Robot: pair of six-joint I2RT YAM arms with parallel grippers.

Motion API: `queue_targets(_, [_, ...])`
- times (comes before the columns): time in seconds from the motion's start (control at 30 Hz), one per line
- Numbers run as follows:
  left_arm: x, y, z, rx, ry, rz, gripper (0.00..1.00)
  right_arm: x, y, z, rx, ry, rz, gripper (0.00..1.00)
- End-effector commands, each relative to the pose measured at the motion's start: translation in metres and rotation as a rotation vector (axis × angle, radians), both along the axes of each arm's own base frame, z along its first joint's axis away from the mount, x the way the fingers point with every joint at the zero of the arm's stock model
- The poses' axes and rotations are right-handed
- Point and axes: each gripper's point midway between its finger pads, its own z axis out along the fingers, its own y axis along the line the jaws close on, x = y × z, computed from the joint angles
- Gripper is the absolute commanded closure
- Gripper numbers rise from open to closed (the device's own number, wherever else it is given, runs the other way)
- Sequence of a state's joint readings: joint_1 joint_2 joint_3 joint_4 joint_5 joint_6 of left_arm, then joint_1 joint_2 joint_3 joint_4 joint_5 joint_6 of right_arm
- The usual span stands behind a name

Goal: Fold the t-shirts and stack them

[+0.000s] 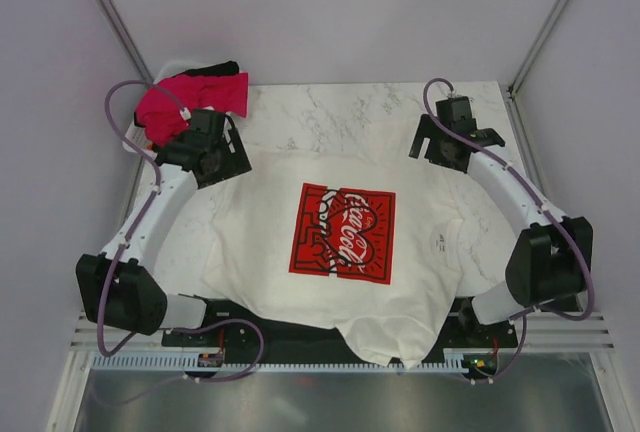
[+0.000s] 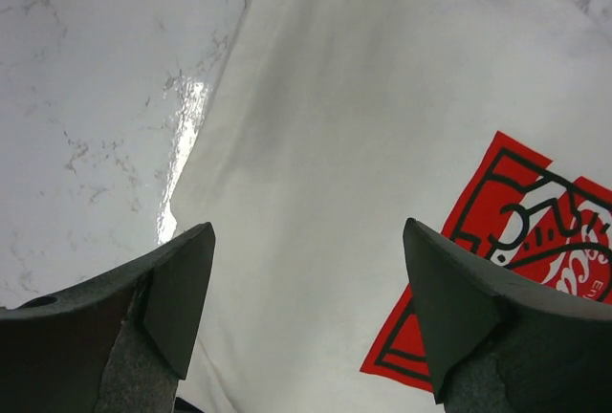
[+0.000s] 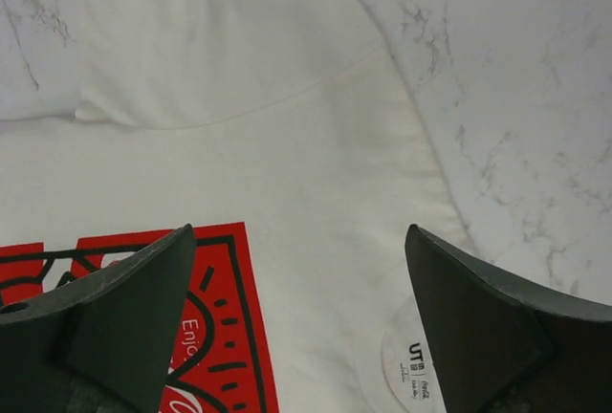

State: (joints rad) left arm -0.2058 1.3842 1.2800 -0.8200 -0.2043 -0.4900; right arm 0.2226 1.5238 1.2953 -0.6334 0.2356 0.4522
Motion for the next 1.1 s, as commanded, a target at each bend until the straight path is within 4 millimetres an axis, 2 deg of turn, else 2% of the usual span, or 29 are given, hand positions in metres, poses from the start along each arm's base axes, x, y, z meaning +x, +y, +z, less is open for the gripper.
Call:
queue_targets(0.0, [-0.002, -0.010, -0.038, -0.060, 0.029, 0.010, 0.14, -0.002, 0.027, -0.055, 0.177, 0.115, 0.041, 0.02])
queue_targets(0.03, [-0.008, -0.012, -0.052, -0.065, 0.059, 0.003, 0.14, -0.003, 0.023, -0.071, 0.171, 0.161, 0.029, 0.02])
queue_targets(0.07, [-0.009, -0.016, -0.061, -0.079, 0.080, -0.013, 0.16, -0.003, 0.021, -0.078, 0.166, 0.185, 0.019, 0.03])
queue_targets(0.13, [-0.005, -0.024, -0.069, -0.088, 0.083, -0.040, 0.16, -0.006, 0.002, -0.100, 0.098, 0.276, -0.063, 0.03])
queue_targets(0.17, [-0.003, -0.025, -0.080, -0.080, 0.114, -0.044, 0.16, -0.005, 0.000, -0.106, 0.091, 0.300, -0.068, 0.04])
queue_targets(0.23, [0.007, -0.028, -0.086, -0.077, 0.122, -0.050, 0.16, 0.000, -0.004, -0.115, 0.078, 0.329, -0.072, 0.05])
queue_targets(0.27, [0.009, -0.028, -0.092, -0.069, 0.138, -0.050, 0.17, 0.000, -0.007, -0.129, 0.065, 0.367, -0.079, 0.05])
queue_targets(0.3, [0.012, -0.029, -0.106, -0.057, 0.178, -0.051, 0.16, 0.003, -0.008, -0.134, 0.060, 0.375, -0.085, 0.05])
queue_targets(0.33, [0.020, -0.030, -0.107, -0.057, 0.177, -0.051, 0.17, 0.010, -0.012, -0.134, 0.059, 0.371, -0.098, 0.05])
queue_targets(0.37, [0.025, -0.031, -0.112, -0.053, 0.188, -0.051, 0.17, 0.012, -0.014, -0.147, 0.053, 0.399, -0.105, 0.05])
queue_targets(0.4, [0.027, -0.031, -0.132, -0.040, 0.238, -0.052, 0.16, 0.016, -0.016, -0.150, 0.052, 0.403, -0.113, 0.05])
queue_targets(0.43, [0.038, -0.034, -0.131, -0.042, 0.229, -0.056, 0.17, 0.025, -0.019, -0.159, 0.053, 0.416, -0.124, 0.05])
queue_targets(0.5, [0.046, -0.036, -0.145, -0.036, 0.259, -0.058, 0.17, 0.036, -0.023, -0.168, 0.050, 0.431, -0.137, 0.05])
queue_targets(0.57, [0.062, -0.040, -0.161, -0.037, 0.287, -0.056, 0.17, 0.058, -0.028, -0.179, 0.044, 0.438, -0.153, 0.05])
queue_targets(0.6, [0.075, -0.044, -0.170, -0.043, 0.294, -0.053, 0.17, 0.081, -0.033, -0.168, 0.039, 0.404, -0.163, 0.05])
queue_targets(0.63, [0.083, -0.049, -0.171, -0.063, 0.292, -0.057, 0.17, 0.086, -0.035, -0.189, 0.027, 0.443, -0.167, 0.05])
queue_targets(0.67, [0.090, -0.052, -0.173, -0.074, 0.290, -0.054, 0.17, 0.096, -0.037, -0.192, 0.020, 0.444, -0.166, 0.05])
queue_targets(0.7, [0.097, -0.054, -0.177, -0.080, 0.294, -0.051, 0.17, 0.128, -0.036, -0.172, 0.031, 0.369, -0.158, 0.05])
queue_targets(0.73, [0.115, -0.060, -0.180, -0.094, 0.281, -0.056, 0.17, 0.129, -0.039, -0.194, 0.028, 0.421, -0.158, 0.05])
queue_targets(0.77, [0.122, -0.062, -0.183, -0.100, 0.289, -0.055, 0.17, 0.141, -0.040, -0.195, 0.029, 0.407, -0.150, 0.02])
queue_targets(0.8, [0.130, -0.064, -0.184, -0.103, 0.290, -0.057, 0.17, 0.170, -0.039, -0.174, 0.043, 0.320, -0.145, 0.02])
queue_targets(0.83, [0.157, -0.069, -0.166, -0.124, 0.230, -0.064, 0.17, 0.178, -0.039, -0.188, 0.064, 0.326, -0.139, 0.02])
queue_targets(0.87, [0.163, -0.070, -0.186, -0.120, 0.267, -0.064, 0.17, 0.189, -0.038, -0.184, 0.088, 0.293, -0.133, 0.02])
queue_targets(0.9, [0.164, -0.069, -0.186, -0.121, 0.297, -0.060, 0.17, 0.207, -0.035, -0.171, 0.115, 0.229, -0.120, 0.02])
queue_targets(0.93, [0.189, -0.073, -0.167, -0.138, 0.237, -0.064, 0.17, 0.225, -0.028, -0.163, 0.169, 0.159, -0.088, 0.02])
queue_targets(0.97, [0.192, -0.073, -0.174, -0.144, 0.257, -0.059, 0.17, 0.235, -0.024, -0.155, 0.189, 0.112, -0.067, 0.02])
queue_targets(1.0, [0.194, -0.073, -0.168, -0.145, 0.261, -0.055, 0.17, 0.239, -0.020, -0.151, 0.207, 0.085, -0.034, 0.02])
queue_targets(1.03, [0.203, -0.077, -0.152, -0.171, 0.228, -0.064, 0.16, 0.257, -0.014, -0.119, 0.226, -0.024, 0.001, 0.02])
queue_targets(1.07, [0.204, -0.078, -0.145, -0.181, 0.218, -0.066, 0.16, 0.262, -0.013, -0.105, 0.230, -0.065, 0.015, 0.02])
